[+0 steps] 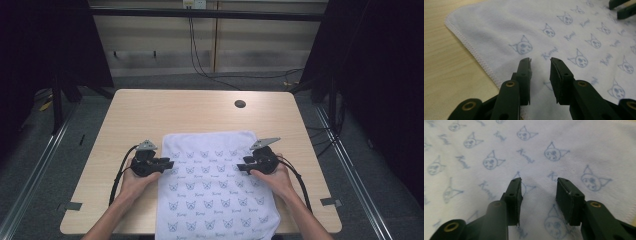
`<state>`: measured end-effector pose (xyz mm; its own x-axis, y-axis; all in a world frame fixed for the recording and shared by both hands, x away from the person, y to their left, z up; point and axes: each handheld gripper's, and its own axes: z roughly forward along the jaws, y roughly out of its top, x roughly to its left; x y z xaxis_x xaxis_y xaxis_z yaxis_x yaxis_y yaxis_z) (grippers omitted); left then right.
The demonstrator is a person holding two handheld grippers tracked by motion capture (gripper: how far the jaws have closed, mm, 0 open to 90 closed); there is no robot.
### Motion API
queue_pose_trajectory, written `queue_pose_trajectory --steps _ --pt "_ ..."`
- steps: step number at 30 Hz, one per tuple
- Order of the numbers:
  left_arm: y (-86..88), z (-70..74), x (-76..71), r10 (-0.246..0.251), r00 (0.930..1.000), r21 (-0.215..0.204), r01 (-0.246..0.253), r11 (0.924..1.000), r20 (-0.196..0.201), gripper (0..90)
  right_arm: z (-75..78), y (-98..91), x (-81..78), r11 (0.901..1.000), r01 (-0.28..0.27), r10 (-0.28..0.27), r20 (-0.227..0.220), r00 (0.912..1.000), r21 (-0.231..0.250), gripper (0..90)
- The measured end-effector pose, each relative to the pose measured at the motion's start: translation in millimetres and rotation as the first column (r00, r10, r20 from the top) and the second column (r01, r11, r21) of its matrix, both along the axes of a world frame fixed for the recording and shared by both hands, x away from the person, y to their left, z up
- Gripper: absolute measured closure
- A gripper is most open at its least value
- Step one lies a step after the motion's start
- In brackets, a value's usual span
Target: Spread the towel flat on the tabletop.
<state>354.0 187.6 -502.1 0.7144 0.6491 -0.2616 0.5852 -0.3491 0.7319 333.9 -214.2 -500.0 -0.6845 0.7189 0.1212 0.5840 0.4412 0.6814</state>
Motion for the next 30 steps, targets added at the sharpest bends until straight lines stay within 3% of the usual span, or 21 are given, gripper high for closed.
queue_pose_trajectory --steps 1,2,3,4,7,9,12,15,18,19,24,29,30 --pt "-2.4 -2.0 -0.2 -0.005 0.9999 0.024 0.005 0.9997 0.015 67.6 1.5 2.8 -4.0 0.9986 -0.020 0.021 0.021 0.9996 -0.049 62.3" --pt "-2.4 -2.0 -0.2 -0.005 0.9999 0.024 0.005 0.9997 0.015 67.2 1.5 2.8 -4.0 0.9986 -0.020 0.021 0.021 0.9996 -0.049 62.3" --pt "-5.3 -4.7 0.6 -0.016 0.9997 0.024 0.016 0.9996 0.020 67.1 2.7 2.1 -10.7 0.9980 -0.023 0.024 0.016 0.9996 -0.059 76.2" --pt "-6.7 -4.3 0.4 -0.020 0.9995 0.033 0.019 0.9993 0.024 67.2 3.2 -0.1 -13.6 0.9981 -0.033 0.033 0.004 0.9995 -0.053 82.3" --pt "-10.3 -3.6 -2.8 -0.049 0.9972 0.074 0.044 0.9963 0.056 73.1 1.4 -8.5 -24.2 0.9993 -0.038 0.038 -0.027 0.9989 0.003 84.3" --pt "-11.8 -3.3 -6.2 -0.073 0.9963 0.078 0.070 0.9945 0.045 81.9 0.9 -13.1 -31.5 0.9990 -0.035 0.036 -0.045 0.9983 0.029 84.4" --pt "-12.3 -3.5 -11.0 -0.092 0.9952 0.068 0.090 0.9937 0.033 87.8 2.3 -15.3 -45.4 0.9990 -0.041 0.042 -0.046 0.9980 0.017 84.2" --pt "-11.7 -3.4 -24.1 -0.122 0.9925 0.051 0.122 0.9913 0.009 88.1 2.7 -16.8 -60.3 0.9984 -0.050 0.051 -0.055 0.9972 0.027 83.0" --pt "-12.2 -2.3 -32.5 -0.135 0.9907 0.063 0.134 0.9890 0.012 88.1 3.0 -18.1 -69.0 0.9982 -0.051 0.053 -0.059 0.9968 0.031 80.1" --pt "-12.3 -1.6 -36.0 -0.140 0.9901 0.070 0.139 0.9878 0.012 88.0 3.3 -18.7 -78.1 0.9968 -0.059 0.064 -0.081 0.9947 0.054 77.8" --pt "-10.7 2.4 -67.9 -0.184 0.9828 0.087 0.185 0.9789 -0.017 87.5 6.2 -17.4 -101.7 0.9959 -0.083 0.086 -0.091 0.9921 0.037 70.7" --pt "-7.6 4.1 -79.4 -0.208 0.9778 0.093 0.210 0.9733 -0.023 85.2 9.2 -17.4 -108.8 0.9955 -0.085 0.088 -0.086 0.9924 0.043 65.1" --pt "-7.7 4.4 -80.3 -0.213 0.9770 0.095 0.213 0.9723 -0.015 84.0 14.7 -20.6 -105.7 0.9937 -0.077 0.082 -0.058 0.9949 0.081 66.7"
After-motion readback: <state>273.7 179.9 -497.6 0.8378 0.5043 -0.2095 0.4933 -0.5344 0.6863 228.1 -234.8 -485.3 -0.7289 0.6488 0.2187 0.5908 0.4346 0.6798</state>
